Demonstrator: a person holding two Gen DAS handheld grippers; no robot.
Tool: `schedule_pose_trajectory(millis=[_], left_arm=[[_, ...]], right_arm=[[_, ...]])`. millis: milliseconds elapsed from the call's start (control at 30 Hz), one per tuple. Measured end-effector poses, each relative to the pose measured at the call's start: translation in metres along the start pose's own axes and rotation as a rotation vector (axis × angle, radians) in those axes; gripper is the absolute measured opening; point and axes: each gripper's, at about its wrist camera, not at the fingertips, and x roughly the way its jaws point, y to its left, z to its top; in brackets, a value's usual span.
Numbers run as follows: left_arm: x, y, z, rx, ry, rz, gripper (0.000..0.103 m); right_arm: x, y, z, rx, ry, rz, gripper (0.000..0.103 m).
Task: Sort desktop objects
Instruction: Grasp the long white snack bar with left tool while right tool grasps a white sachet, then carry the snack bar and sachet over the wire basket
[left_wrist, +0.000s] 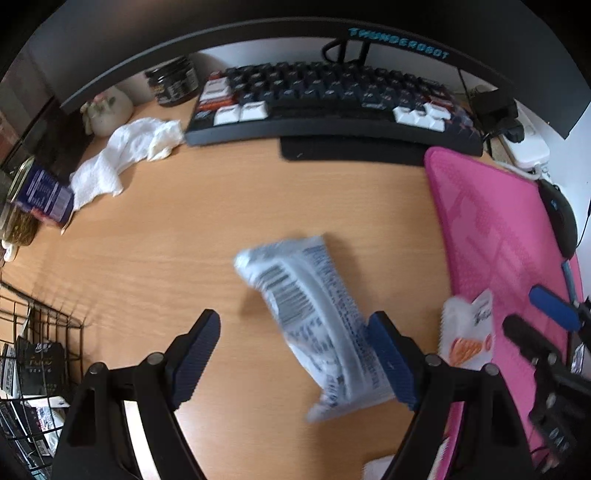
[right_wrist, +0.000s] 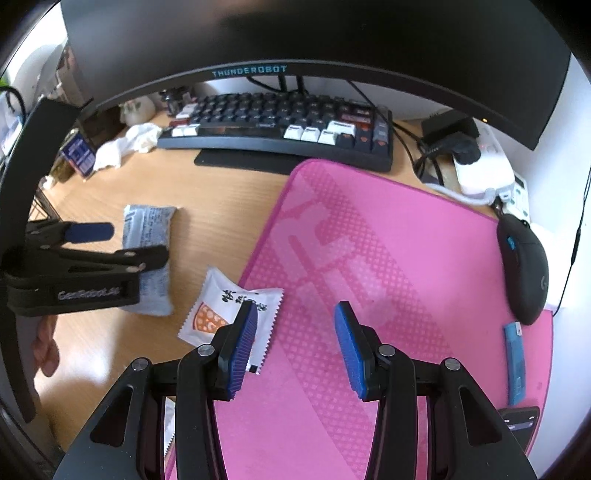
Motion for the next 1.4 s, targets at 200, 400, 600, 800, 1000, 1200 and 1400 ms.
schedule_pose_trajectory(millis=[200, 400, 600, 800, 1000, 1200, 1400], left_arm=[[0.003, 0.016, -0.004, -0.01, 0.004, -0.003, 0.084], [0.005, -0.003, -0.009, 0.083, -0.011, 0.055, 0.08], [0.004, 0.005, -0.01, 0.056, -0.006, -0.047, 0.051], [-0.001, 0.011, -0.014, 0.062, -0.008, -0.002, 0.04], [-0.016, 0.005, -0.023, 0.099, -0.043, 0.002, 0.04], [-0.05, -0.003, -0.029, 0.111, -0.086, -0.002, 0.04], [-0.082, 0.025, -0.029, 0.087, -0.151, -0.021, 0.04]], right_arm=[[0.008, 0.01, 0.001, 0.003, 0.004, -0.007, 0.056], [0.015, 0.015, 0.003, 0.034, 0.011, -0.016, 0.065], [0.028, 0.038, 0.004, 0.001, 0.032, -0.012, 0.072], [0.029, 0.046, 0.008, -0.028, 0.019, -0.087, 0.029], [0.025, 0.043, 0.008, 0.014, 0.037, -0.016, 0.011], [0.008, 0.055, 0.007, -0.001, 0.013, -0.002, 0.008], [-0.03, 0.071, 0.016, -0.01, -0.059, 0.017, 0.008]])
